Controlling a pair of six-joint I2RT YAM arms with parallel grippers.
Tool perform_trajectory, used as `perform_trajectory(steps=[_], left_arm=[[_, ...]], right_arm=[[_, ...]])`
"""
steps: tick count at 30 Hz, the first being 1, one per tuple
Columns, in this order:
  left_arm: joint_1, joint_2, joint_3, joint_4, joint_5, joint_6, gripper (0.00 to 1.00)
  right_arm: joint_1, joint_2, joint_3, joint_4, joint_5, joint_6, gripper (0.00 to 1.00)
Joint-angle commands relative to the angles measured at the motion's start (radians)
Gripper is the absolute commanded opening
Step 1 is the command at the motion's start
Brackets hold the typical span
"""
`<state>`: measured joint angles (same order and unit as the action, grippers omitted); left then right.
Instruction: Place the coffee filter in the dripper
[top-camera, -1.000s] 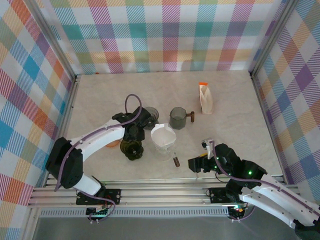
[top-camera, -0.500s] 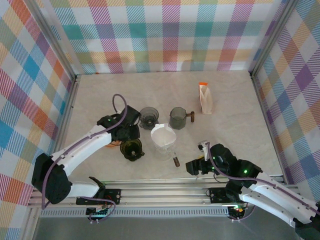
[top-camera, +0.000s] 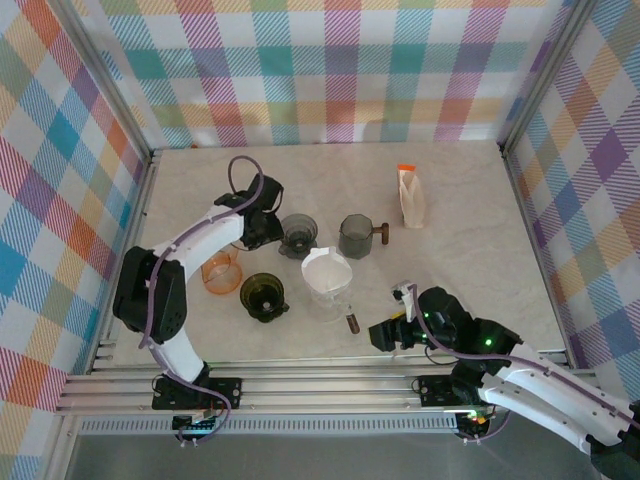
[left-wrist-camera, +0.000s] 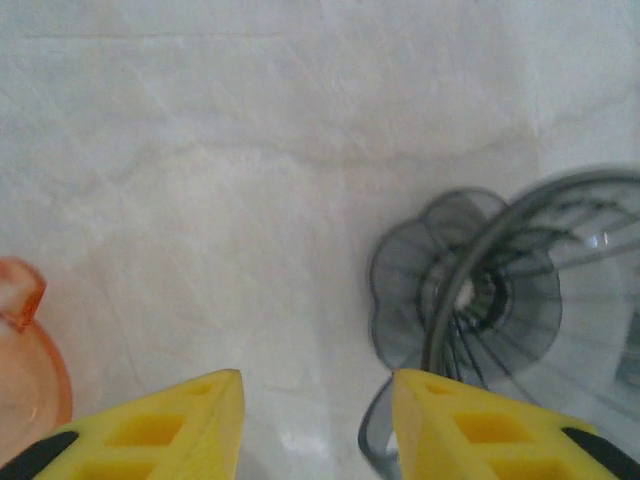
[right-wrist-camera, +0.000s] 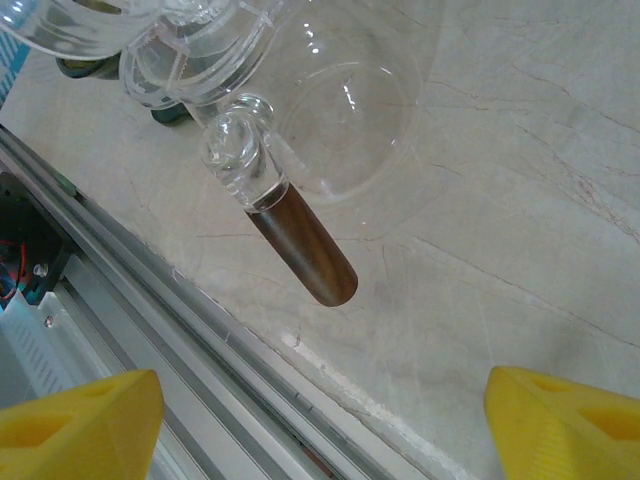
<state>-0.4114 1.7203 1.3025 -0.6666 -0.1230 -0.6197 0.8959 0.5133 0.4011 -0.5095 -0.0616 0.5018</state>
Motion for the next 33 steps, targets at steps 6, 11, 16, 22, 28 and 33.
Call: perform_trajectory(steps=[6,11,16,22,28,33], left_arm=[[0.019,0.092,0.026,0.179,0.133,-0.012,0.52],[0.014,0.138,0.029,0.211,0.198,-0.012,0.43],[-0.006,0.14,0.013,0.251,0.234,-0.037,0.42],[-0.044,0.148,0.032,0.241,0.247,-0.07,0.38],[-0.072,0.175,0.034,0.251,0.278,-0.088,0.37],[-0.076,0.166,0.02,0.265,0.299,-0.109,0.35]], right_arm=[[-0.004,-0.048,-0.008,-0.031,0.024,0.018,0.83],[-0.005,-0.061,-0.007,-0.048,0.042,0.02,0.83],[-0.004,-0.052,-0.011,-0.041,0.049,0.025,0.83],[-0.005,-0.048,-0.015,-0.036,0.055,0.033,0.83],[-0.005,-0.05,-0.015,-0.038,0.053,0.043,0.83],[-0.005,-0.05,-0.016,-0.028,0.023,0.027,0.83]])
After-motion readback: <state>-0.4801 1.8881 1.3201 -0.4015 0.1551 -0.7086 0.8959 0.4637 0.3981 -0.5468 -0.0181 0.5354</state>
